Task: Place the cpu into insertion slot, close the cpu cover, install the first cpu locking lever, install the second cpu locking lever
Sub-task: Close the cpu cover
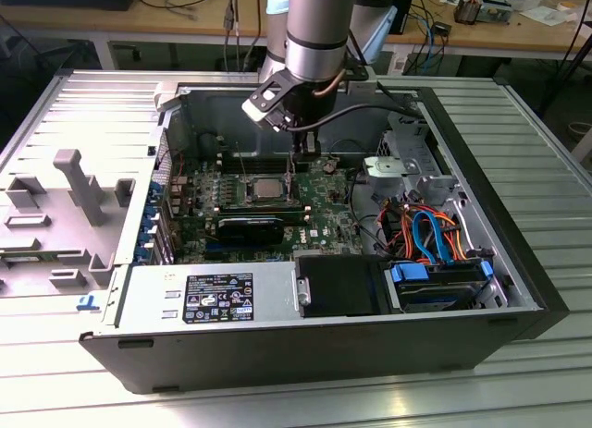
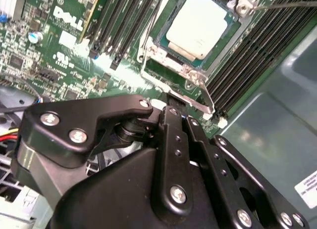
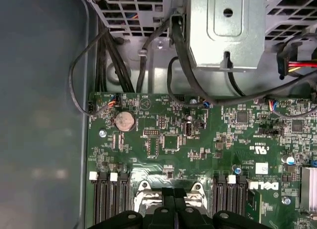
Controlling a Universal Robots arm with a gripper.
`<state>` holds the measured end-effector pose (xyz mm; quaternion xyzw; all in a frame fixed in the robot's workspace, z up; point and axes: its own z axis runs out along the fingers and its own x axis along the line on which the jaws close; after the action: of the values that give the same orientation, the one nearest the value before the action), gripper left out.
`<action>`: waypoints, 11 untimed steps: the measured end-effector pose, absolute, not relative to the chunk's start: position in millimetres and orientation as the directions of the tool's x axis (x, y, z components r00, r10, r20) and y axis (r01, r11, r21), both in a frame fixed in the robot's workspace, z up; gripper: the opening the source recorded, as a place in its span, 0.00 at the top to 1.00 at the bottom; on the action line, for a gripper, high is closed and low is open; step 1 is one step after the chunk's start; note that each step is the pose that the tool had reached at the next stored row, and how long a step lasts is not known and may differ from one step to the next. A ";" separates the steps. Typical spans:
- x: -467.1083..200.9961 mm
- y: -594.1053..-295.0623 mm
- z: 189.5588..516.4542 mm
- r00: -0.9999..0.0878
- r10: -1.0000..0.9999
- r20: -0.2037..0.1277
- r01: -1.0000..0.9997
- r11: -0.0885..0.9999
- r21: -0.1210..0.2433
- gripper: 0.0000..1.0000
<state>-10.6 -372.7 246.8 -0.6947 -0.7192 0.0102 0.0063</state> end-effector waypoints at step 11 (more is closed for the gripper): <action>-50.1 -372.7 234.2 -0.035 0.999 -0.005 0.999 0.034 -0.033 0.89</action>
<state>-50.1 -372.7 234.2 -0.6947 -0.7191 0.0137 0.0098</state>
